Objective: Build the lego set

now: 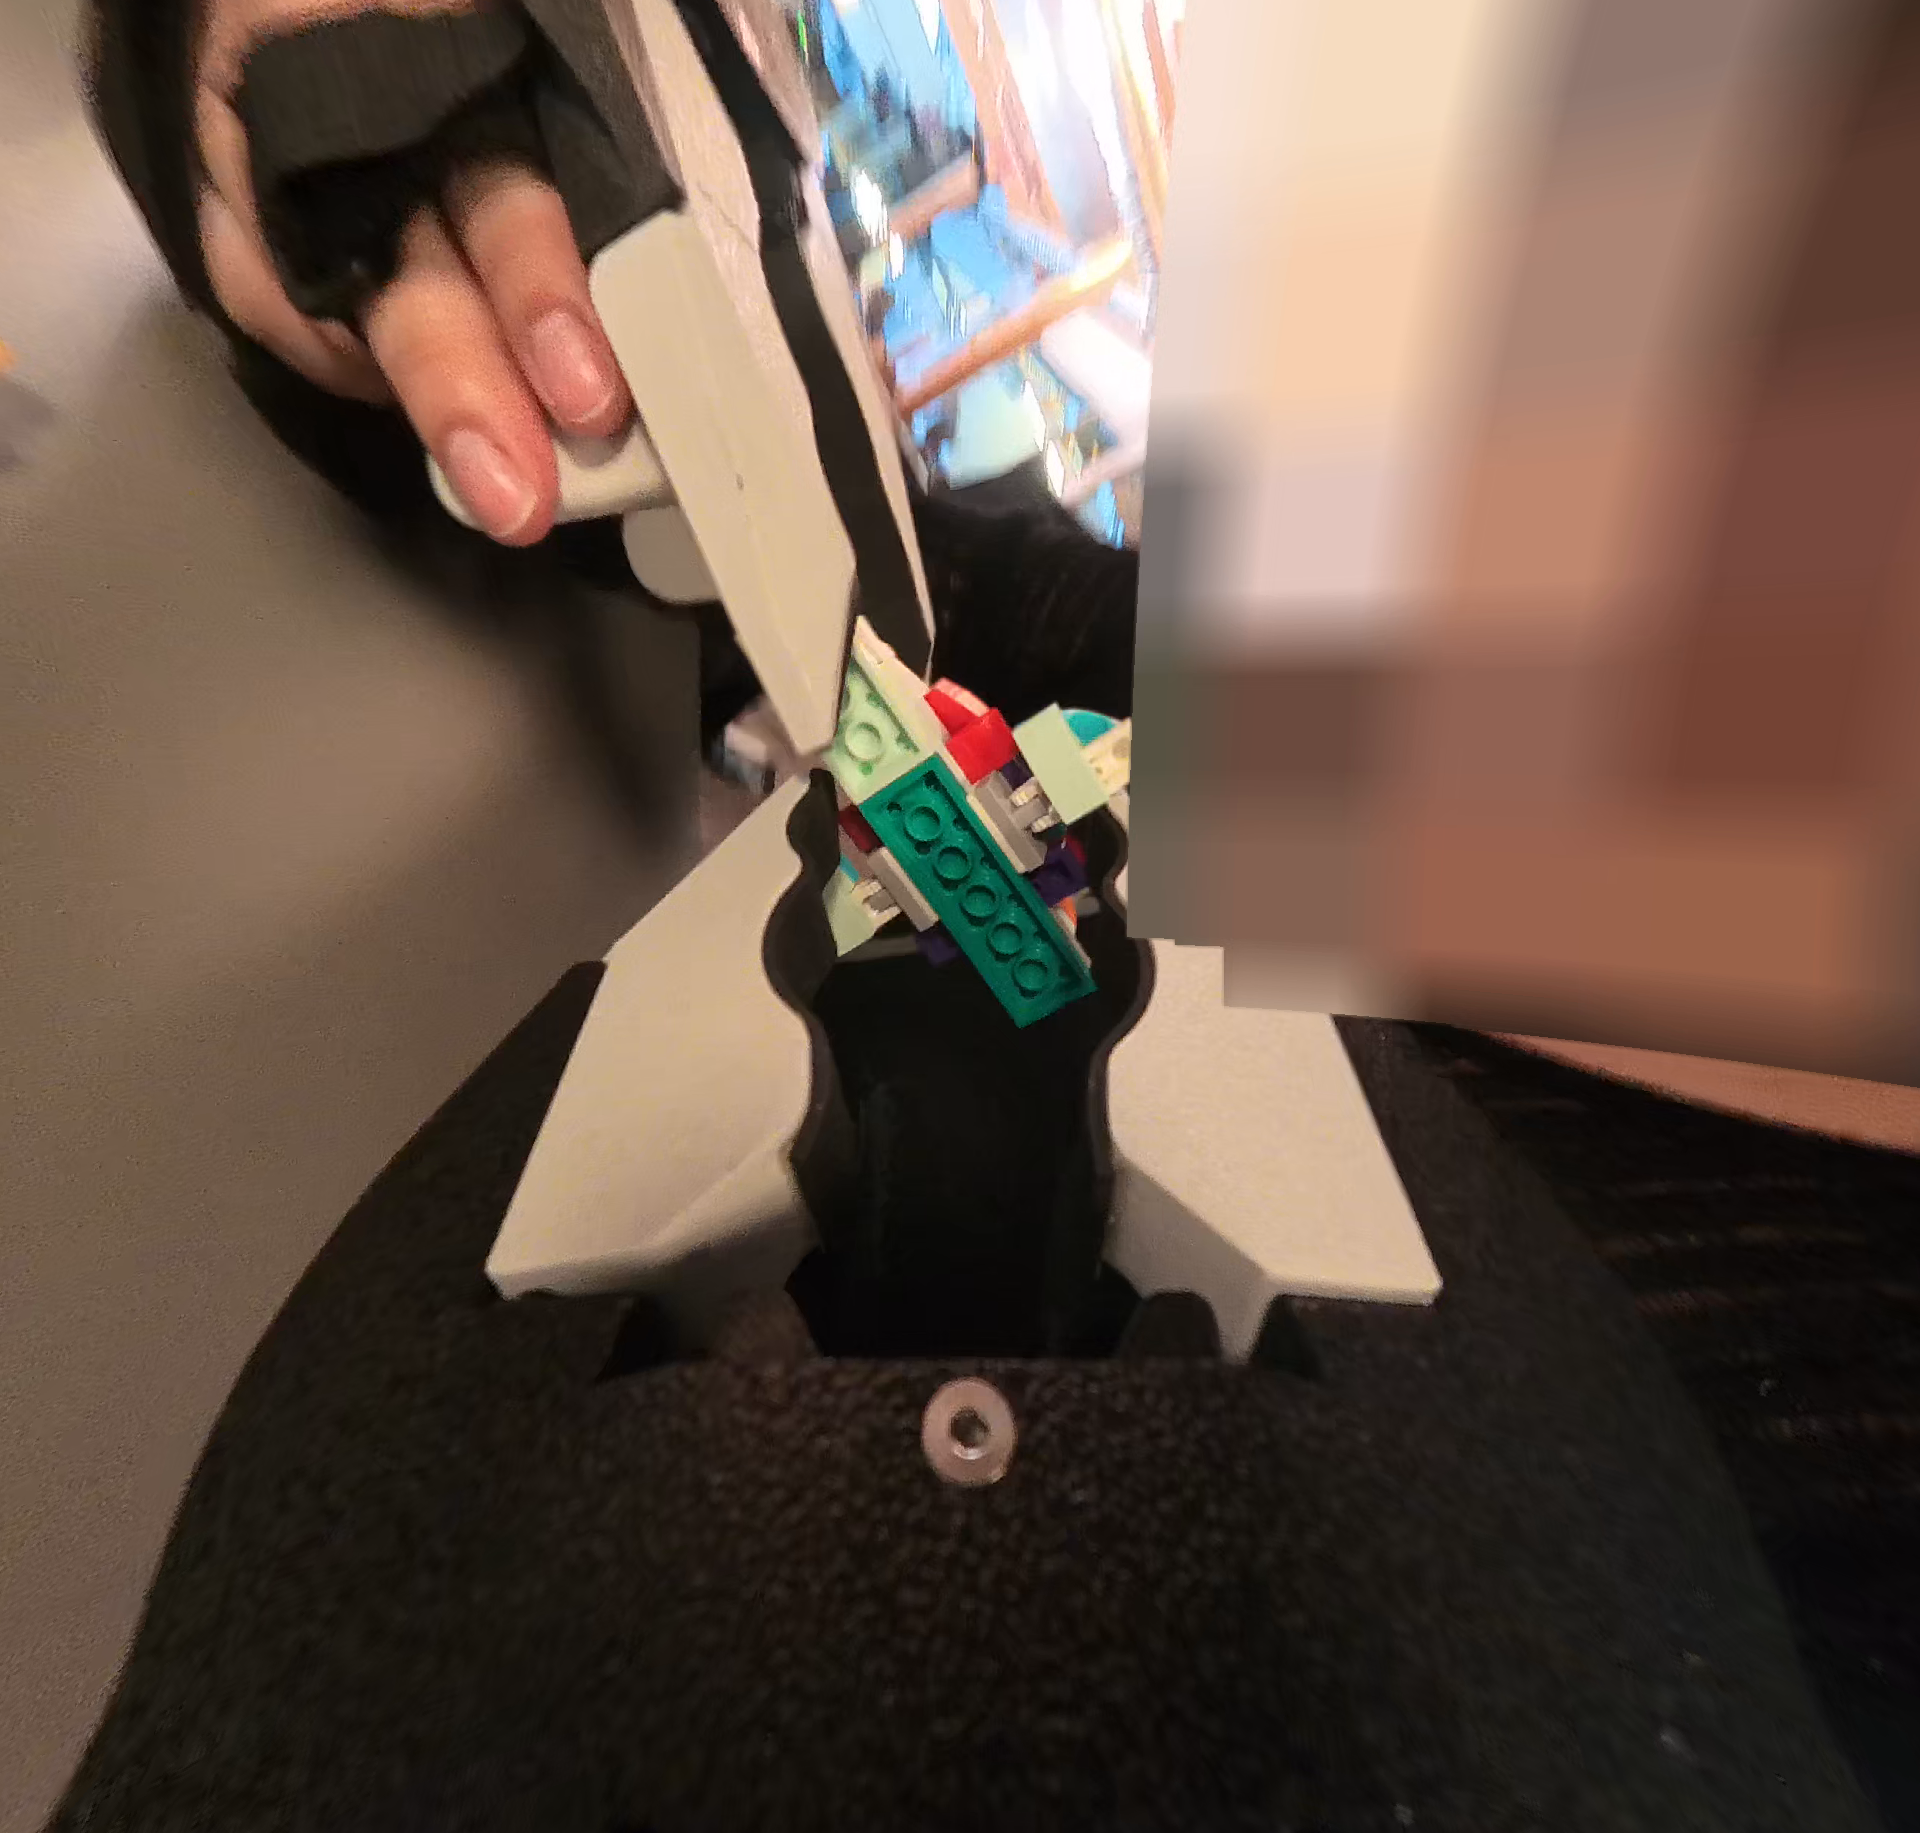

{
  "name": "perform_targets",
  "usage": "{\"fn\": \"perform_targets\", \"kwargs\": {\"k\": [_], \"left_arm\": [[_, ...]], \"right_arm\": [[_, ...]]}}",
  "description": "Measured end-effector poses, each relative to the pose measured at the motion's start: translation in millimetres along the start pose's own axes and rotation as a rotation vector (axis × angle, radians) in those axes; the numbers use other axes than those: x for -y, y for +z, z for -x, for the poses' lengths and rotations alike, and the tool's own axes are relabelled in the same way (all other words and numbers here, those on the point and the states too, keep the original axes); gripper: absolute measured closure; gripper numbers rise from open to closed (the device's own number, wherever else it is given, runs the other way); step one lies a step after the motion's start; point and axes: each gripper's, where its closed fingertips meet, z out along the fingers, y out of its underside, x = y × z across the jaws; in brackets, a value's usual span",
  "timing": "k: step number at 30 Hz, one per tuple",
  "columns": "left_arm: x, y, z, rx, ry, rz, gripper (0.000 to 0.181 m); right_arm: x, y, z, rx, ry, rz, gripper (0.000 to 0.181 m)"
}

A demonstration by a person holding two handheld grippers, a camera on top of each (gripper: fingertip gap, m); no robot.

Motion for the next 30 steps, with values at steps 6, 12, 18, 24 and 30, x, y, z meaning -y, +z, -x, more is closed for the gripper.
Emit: {"fn": "perform_targets", "kwargs": {"k": [6,12,18,24,30], "left_arm": [[32.2,-24.1,16.1,0.232,0.244,-0.165,0.13],[39.5,-38.5,41.1,0.528,0.472,-0.157,0.117],[47.3,-53.9,85.4,0.799,0.484,-0.229,0.109],[59.7,-20.8,99.3,0.811,0.623,-0.19,0.101],[55.6,-1.6,85.7,0.632,0.615,-0.086,0.149]], "right_arm": [[9.3,-25.0,-28.1,-0.156,0.091,-0.16,0.158],[-14.8,-43.3,-61.9,-0.351,0.152,-0.089,0.172],[-25.2,-46.5,-80.9,-0.454,0.179,-0.038,0.172],[3.1,-35.3,-74.2,-0.379,0.202,-0.176,0.172],[13.0,-38.8,-64.2,-0.424,0.112,-0.141,0.15]]}}
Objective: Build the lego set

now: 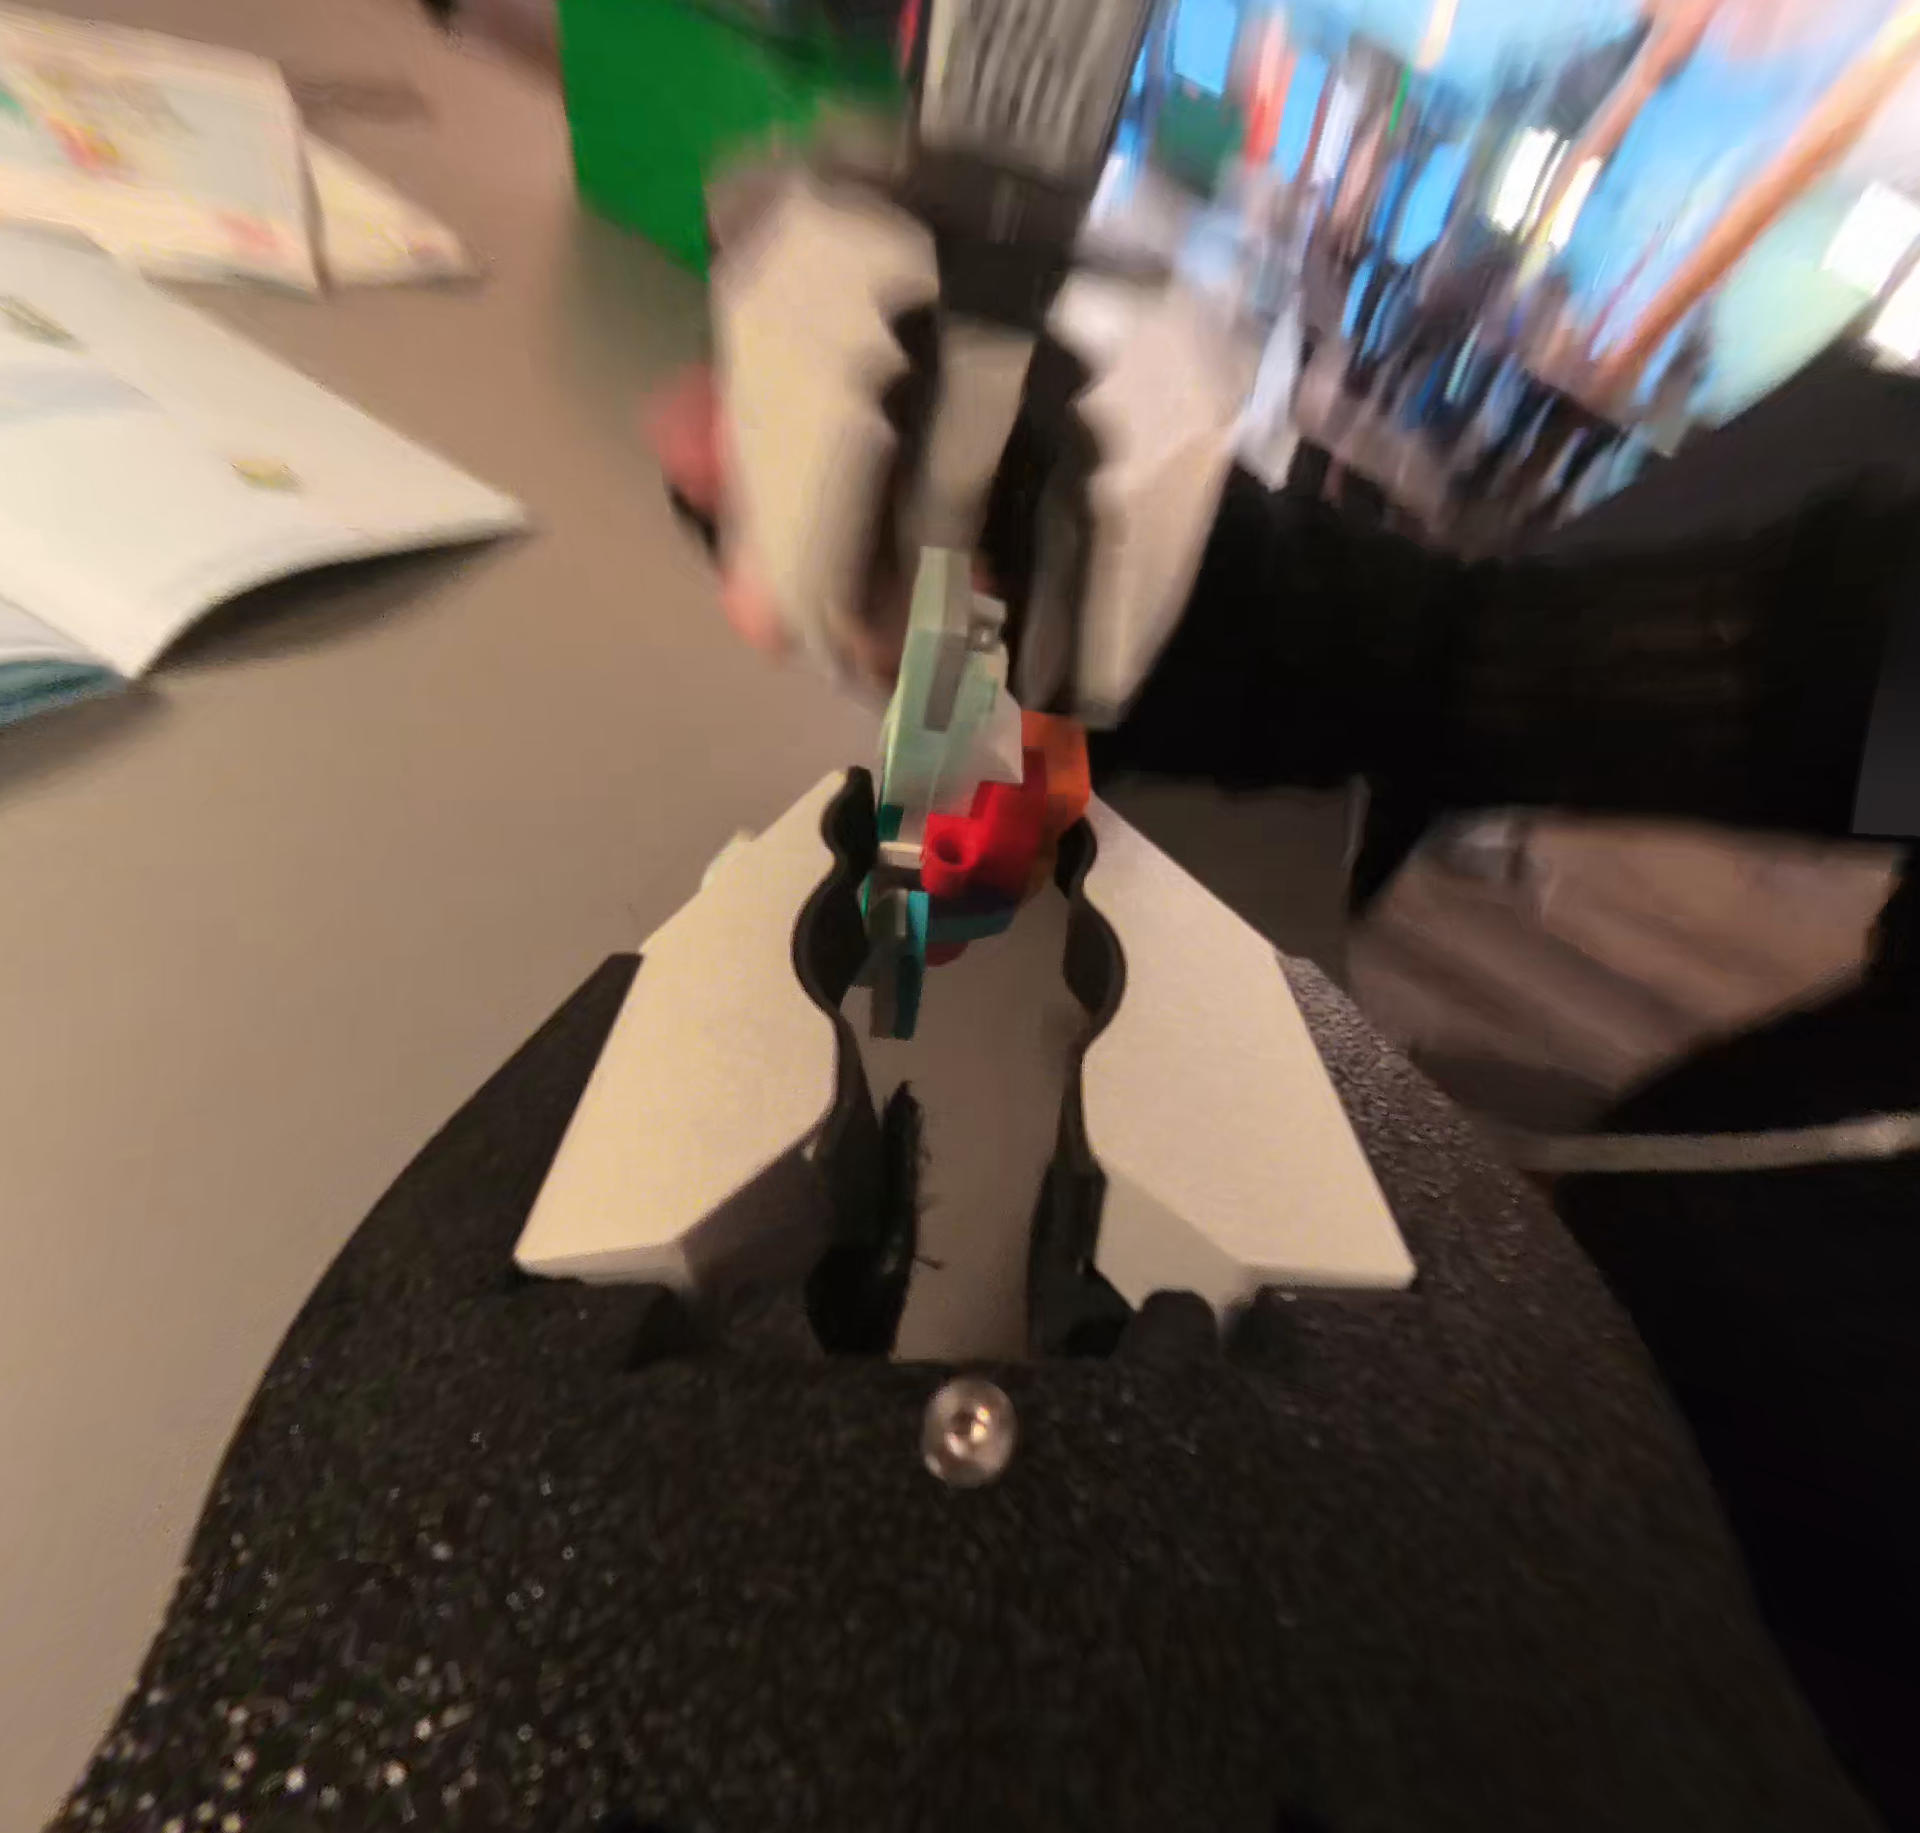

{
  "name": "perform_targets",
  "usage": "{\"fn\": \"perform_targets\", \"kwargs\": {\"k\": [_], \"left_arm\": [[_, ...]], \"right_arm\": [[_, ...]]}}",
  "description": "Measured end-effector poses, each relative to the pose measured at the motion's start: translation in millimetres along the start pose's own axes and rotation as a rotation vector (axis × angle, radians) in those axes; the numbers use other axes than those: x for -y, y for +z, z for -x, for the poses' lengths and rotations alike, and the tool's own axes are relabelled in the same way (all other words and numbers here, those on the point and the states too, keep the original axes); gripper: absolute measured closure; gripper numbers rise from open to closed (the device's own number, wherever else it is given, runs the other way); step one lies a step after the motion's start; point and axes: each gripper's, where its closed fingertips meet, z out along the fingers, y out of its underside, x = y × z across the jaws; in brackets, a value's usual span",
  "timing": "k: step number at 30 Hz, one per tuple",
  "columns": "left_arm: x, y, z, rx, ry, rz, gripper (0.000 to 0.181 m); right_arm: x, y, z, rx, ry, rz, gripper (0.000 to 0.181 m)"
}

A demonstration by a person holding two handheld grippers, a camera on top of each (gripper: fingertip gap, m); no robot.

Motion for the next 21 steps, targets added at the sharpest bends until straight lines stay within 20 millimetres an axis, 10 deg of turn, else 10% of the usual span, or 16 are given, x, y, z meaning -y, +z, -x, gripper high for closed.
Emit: {"fn": "perform_targets", "kwargs": {"k": [5,16,21], "left_arm": [[-31.4,-11.9,4.1,0.041,0.164,0.315,0.149],[-42.6,-25.6,18.6,0.179,0.377,0.546,0.15],[1.8,-35.3,48.1,0.505,0.577,0.276,0.073]], "right_arm": [[-36.6,-9.4,13.6,0.016,-0.128,0.328,0.148],[-46.0,3.3,11.3,-0.015,-0.132,0.35,0.169],[-9.9,-1.0,-22.6,-0.175,0.079,0.039,0.168]]}}
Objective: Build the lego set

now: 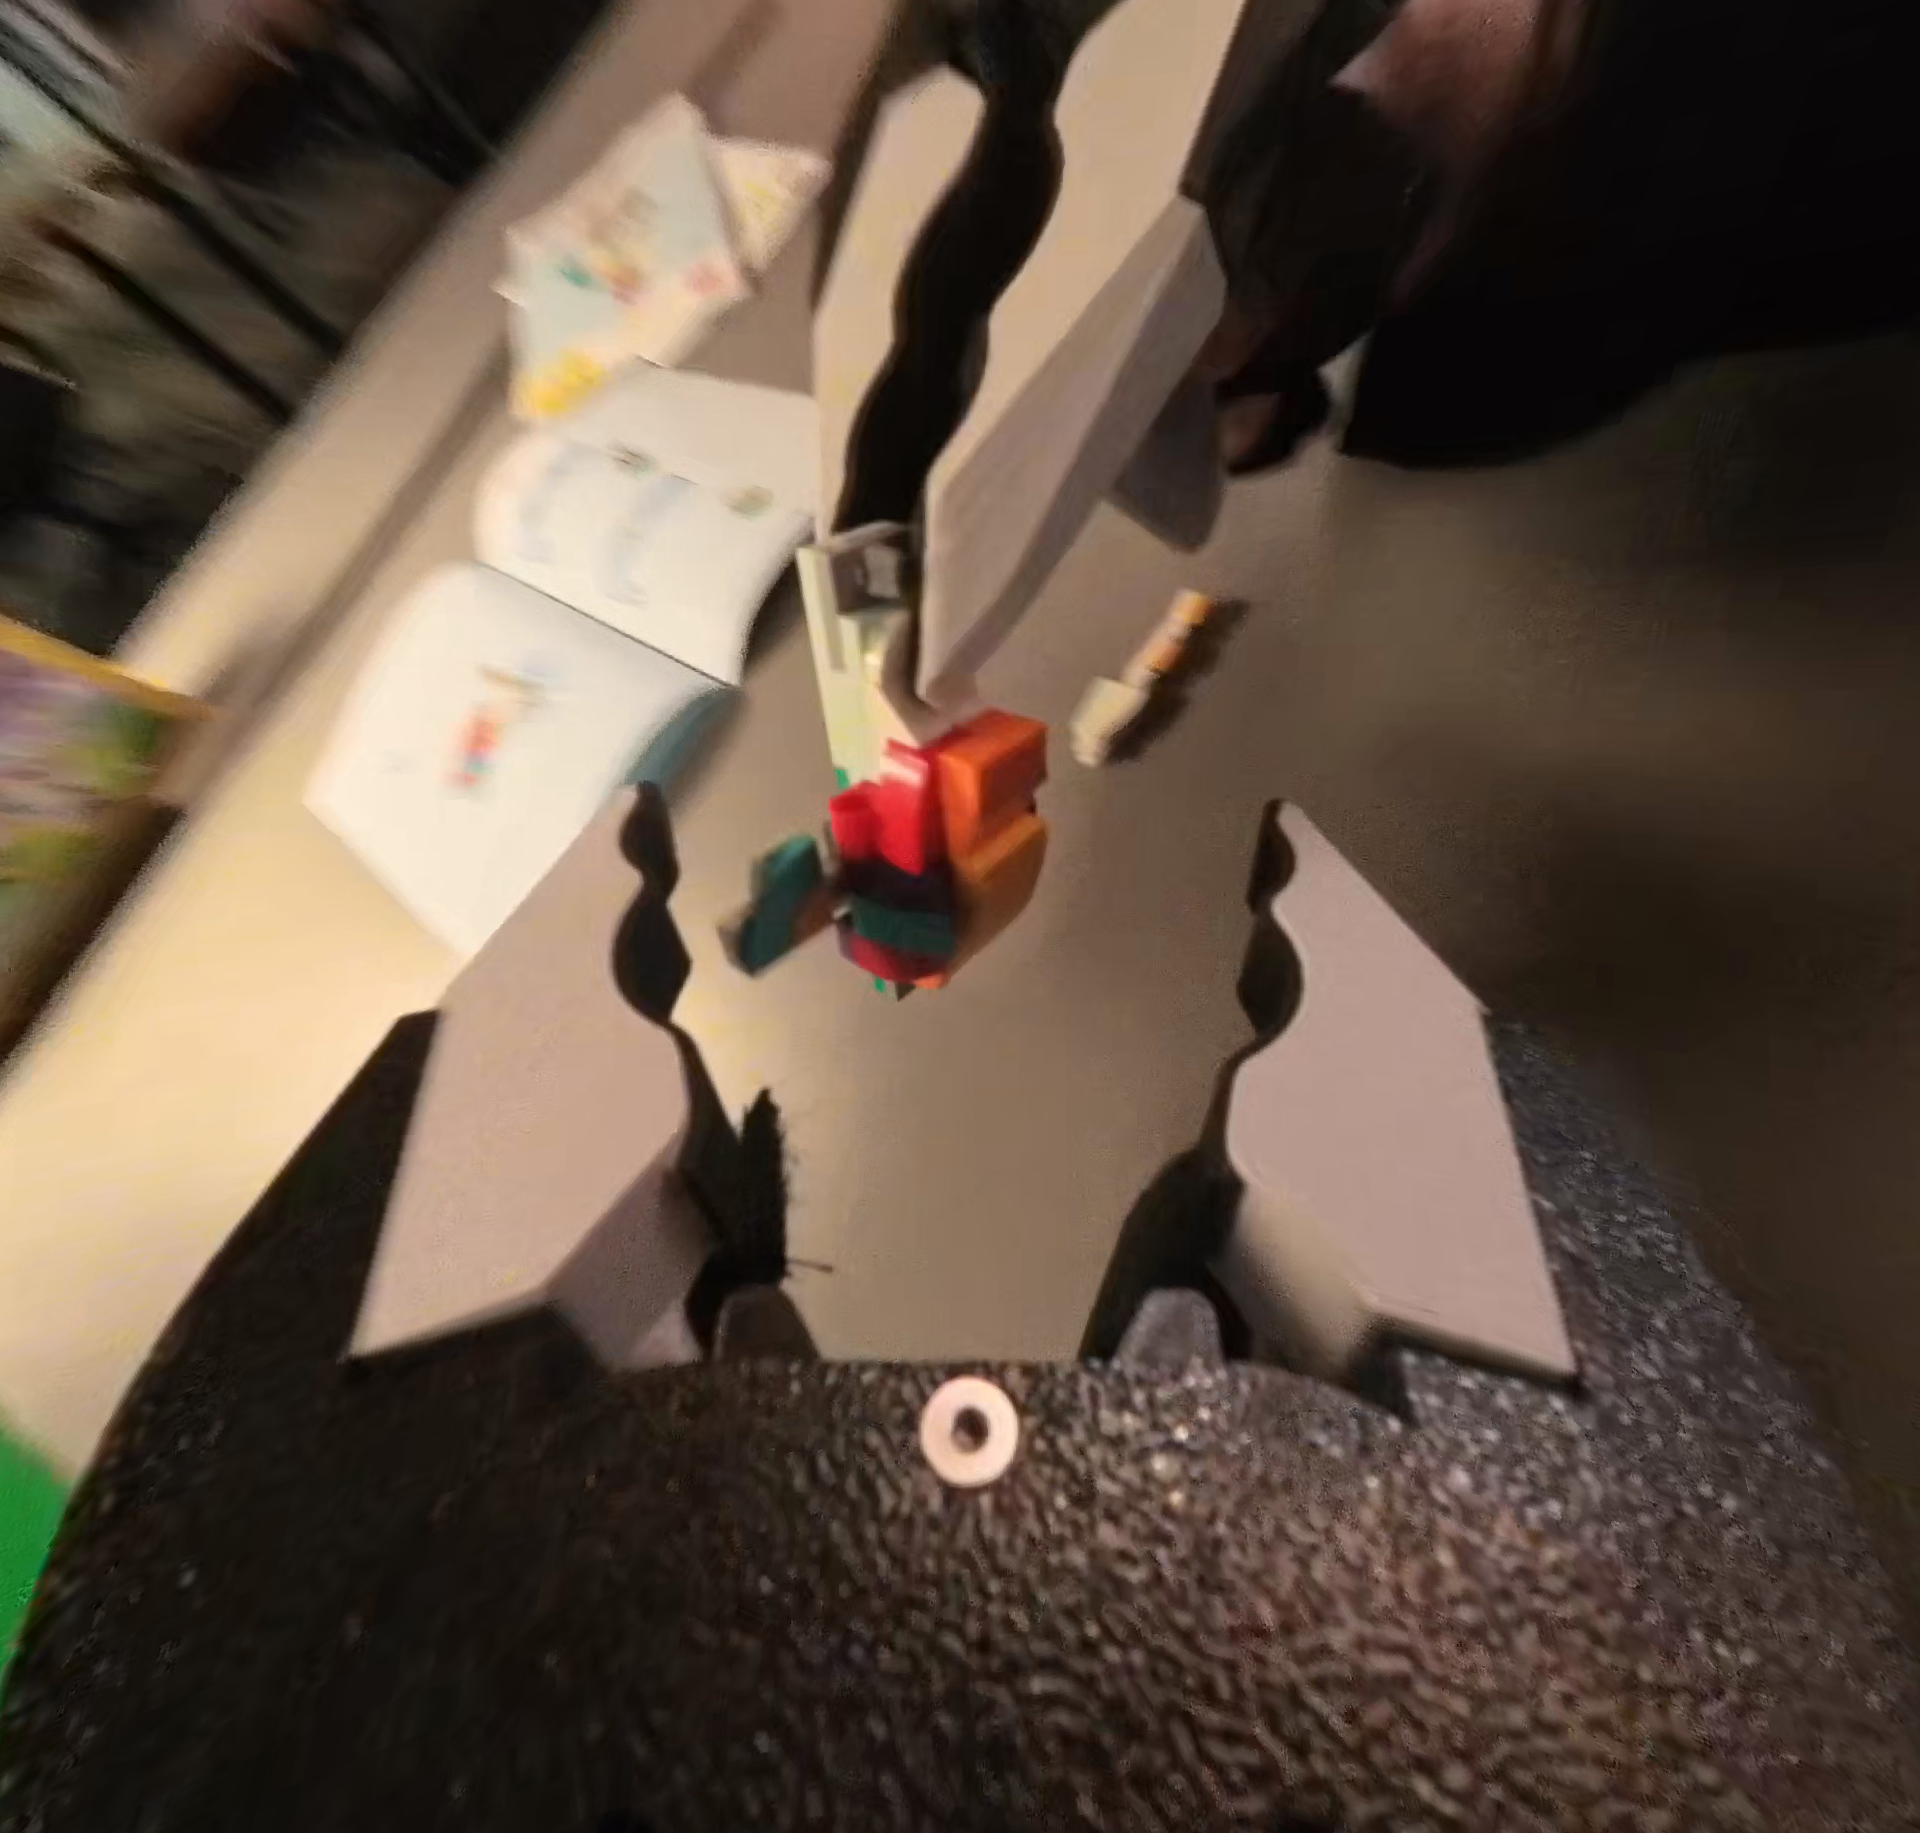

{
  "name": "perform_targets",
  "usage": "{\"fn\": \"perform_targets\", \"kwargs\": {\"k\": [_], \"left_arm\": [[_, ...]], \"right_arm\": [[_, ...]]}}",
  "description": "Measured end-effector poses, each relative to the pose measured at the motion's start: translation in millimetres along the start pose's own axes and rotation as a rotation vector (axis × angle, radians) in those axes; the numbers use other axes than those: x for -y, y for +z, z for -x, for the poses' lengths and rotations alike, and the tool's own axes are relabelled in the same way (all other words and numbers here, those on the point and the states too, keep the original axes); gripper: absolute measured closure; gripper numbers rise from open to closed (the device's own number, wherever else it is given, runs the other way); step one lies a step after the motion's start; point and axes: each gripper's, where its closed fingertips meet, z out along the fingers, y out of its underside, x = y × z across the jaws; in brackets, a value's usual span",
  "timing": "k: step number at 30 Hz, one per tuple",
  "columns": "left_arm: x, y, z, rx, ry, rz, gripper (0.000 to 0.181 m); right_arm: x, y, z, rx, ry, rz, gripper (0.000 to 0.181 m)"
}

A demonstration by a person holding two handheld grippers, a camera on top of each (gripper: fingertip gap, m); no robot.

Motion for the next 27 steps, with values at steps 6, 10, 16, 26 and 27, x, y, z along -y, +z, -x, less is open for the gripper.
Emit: {"fn": "perform_targets", "kwargs": {"k": [6,10,16,26,27], "left_arm": [[25.9,-21.9,32.1,0.52,0.382,-0.191,0.105],[40.2,-34.6,29.9,0.63,0.439,-0.291,0.127],[53.3,-46.1,23.5,0.562,0.377,-0.421,0.137],[52.1,-46.2,27.6,0.514,0.351,-0.41,0.148],[52.0,-46.0,27.7,0.509,0.345,-0.413,0.148]], "right_arm": [[29.4,-1.8,-14.9,-0.06,0.228,-0.29,0.168],[37.3,-2.5,-15.1,-0.052,0.313,-0.384,0.168],[41.5,-5.2,-13.1,0.004,0.385,-0.435,0.168],[37.6,-4.2,-7.8,0.126,0.497,-0.449,0.168],[37.7,-4.5,-7.3,0.131,0.497,-0.449,0.168]]}}
